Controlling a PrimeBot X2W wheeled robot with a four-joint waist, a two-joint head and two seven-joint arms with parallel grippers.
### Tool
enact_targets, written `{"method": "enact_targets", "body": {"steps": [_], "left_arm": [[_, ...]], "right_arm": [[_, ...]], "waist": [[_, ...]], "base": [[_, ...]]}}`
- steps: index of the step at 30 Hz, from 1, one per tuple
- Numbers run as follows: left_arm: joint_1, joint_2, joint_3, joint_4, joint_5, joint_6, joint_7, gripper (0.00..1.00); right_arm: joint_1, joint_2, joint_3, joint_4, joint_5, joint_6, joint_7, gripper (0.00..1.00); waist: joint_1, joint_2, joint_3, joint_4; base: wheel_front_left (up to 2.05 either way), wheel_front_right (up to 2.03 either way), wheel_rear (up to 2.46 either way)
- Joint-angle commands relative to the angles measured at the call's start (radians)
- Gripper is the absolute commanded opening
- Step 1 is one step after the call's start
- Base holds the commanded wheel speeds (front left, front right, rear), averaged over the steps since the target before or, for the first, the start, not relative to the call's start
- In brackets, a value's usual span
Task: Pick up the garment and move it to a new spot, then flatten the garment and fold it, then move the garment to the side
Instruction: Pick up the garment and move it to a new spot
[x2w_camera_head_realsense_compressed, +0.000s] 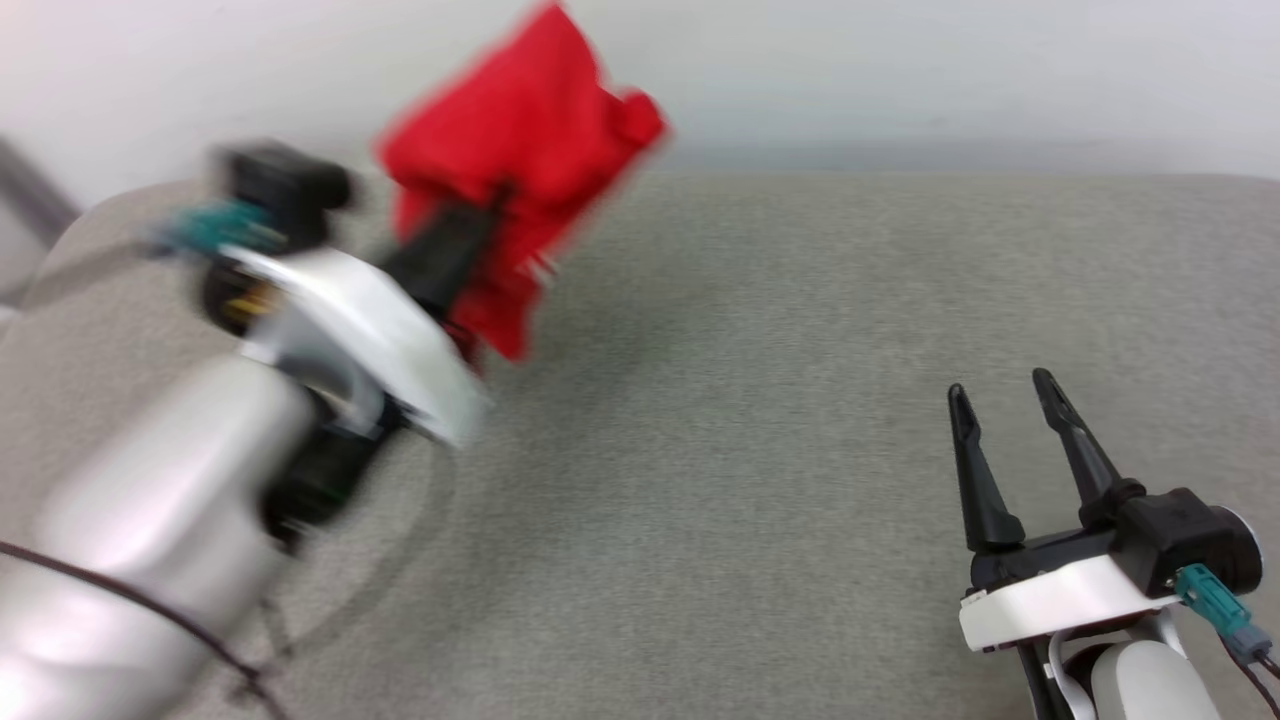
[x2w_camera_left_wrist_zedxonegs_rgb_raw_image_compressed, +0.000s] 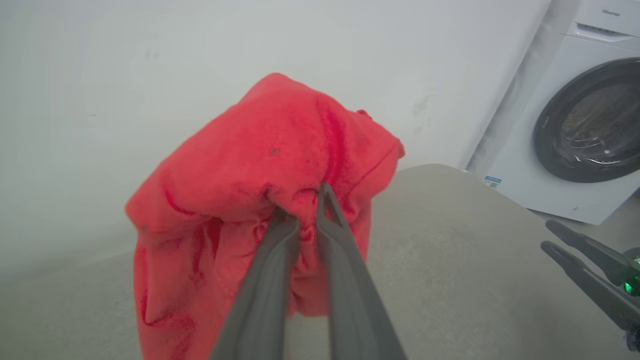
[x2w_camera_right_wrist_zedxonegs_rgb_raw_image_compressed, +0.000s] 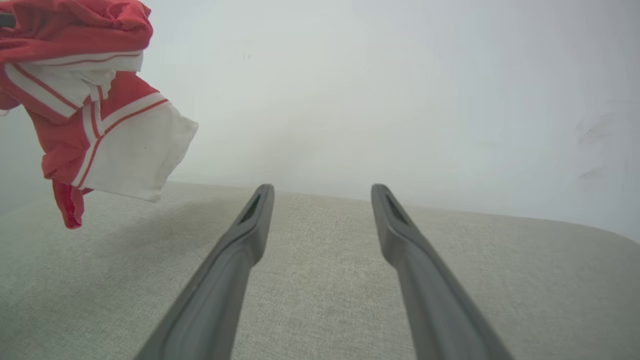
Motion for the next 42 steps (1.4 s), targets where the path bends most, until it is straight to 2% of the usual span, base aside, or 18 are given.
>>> {"method": "enact_targets", "body": {"steps": [1,6,11,12,13,18,22,27,32,33,34,38,42], "left_arm": [[0.026,-0.045,-0.03,-0.003,0.023,0.016,-0.011,0.0],[0.092,-0.219,-0.15,0.062,0.075,0.054,-0.036,0.0],[0.154,-0.388,-0.26,0.188,0.091,0.027,-0.046,0.0],[0.162,-0.412,-0.282,0.217,0.094,0.014,-0.04,0.67],[0.167,-0.435,-0.303,0.243,0.097,0.0,-0.035,1.0],[0.164,-0.502,-0.351,0.332,0.115,-0.062,-0.057,1.0],[0.126,-0.492,-0.323,0.352,0.132,-0.085,-0.121,1.0],[0.098,-0.437,-0.253,0.346,0.159,-0.064,-0.195,1.0],[0.104,-0.302,-0.079,0.271,0.23,-0.01,-0.224,1.0],[0.104,-0.302,-0.079,0.271,0.23,-0.01,-0.224,1.0],[0.12,-0.279,-0.038,0.244,0.254,0.002,-0.224,1.0],[0.225,-0.192,0.117,0.139,0.355,0.041,-0.222,1.0],[0.377,-0.137,0.24,0.038,0.446,0.074,-0.223,1.0]], "right_arm": [[0.015,0.0,-0.005,-0.006,0.005,-0.001,-0.002,1.0],[0.008,0.0,-0.016,-0.019,0.0,-0.001,-0.002,1.0],[-0.013,0.0,-0.027,-0.03,0.005,-0.001,-0.002,1.0],[-0.018,0.0,-0.027,-0.031,0.007,-0.001,-0.002,1.0],[-0.021,0.0,-0.026,-0.031,0.007,-0.001,-0.002,1.0],[-0.016,0.0,-0.026,-0.033,0.009,-0.001,-0.002,1.0],[0.0,0.0,-0.026,-0.023,0.008,-0.001,-0.002,1.0],[0.013,0.0,-0.021,-0.015,0.006,-0.001,-0.002,1.0],[0.031,0.0,-0.014,-0.011,-0.002,-0.001,-0.002,1.0],[0.031,0.0,-0.014,-0.011,-0.002,-0.001,-0.002,1.0],[0.037,0.0,-0.013,-0.011,-0.004,-0.001,-0.002,1.0],[0.052,0.0,-0.004,-0.011,-0.002,-0.001,-0.002,1.0],[0.072,0.0,0.003,-0.014,-0.001,-0.001,-0.002,1.0]], "waist": [[0.0002,-0.0001,-0.013,-0.03],[0.0002,-0.0001,-0.005,-0.09],[0.0002,-0.0001,0.018,-0.145],[0.0002,-0.0001,0.022,-0.153],[0.0002,-0.0001,0.024,-0.16],[0.0002,-0.0001,0.027,-0.171],[0.0002,-0.0001,0.009,-0.156],[0.0002,-0.0001,-0.027,-0.134],[0.0002,-0.0001,-0.085,-0.091],[0.0002,-0.0001,-0.085,-0.091],[0.0002,-0.0001,-0.093,-0.083],[0.0002,-0.0001,-0.116,-0.057],[0.0002,-0.0001,-0.129,-0.035]], "base": [[0.0,0.0,0.0],[0.0,0.0,0.0],[0.0,0.0,0.0],[0.0,0.0,0.0],[0.0,0.0,0.0],[0.0,0.0,0.0],[0.0,0.0,0.0],[0.0,0.0,0.0],[0.0,0.0,0.0],[0.0,0.0,0.0],[0.0,0.0,0.0],[0.0,0.0,0.0],[0.0,0.0,0.0]]}}
